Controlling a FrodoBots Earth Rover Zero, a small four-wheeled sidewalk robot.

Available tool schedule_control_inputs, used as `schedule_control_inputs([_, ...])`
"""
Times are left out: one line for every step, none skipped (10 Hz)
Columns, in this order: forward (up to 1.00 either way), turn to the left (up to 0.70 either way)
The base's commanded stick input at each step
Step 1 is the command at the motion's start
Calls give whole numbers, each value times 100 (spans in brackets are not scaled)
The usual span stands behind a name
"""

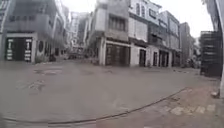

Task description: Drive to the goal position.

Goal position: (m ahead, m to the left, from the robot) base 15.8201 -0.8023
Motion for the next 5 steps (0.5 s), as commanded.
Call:
schedule_control_inputs([100,45])
schedule_control_inputs([100,45])
schedule_control_inputs([100,5])
schedule_control_inputs([100,5])
schedule_control_inputs([100,12])
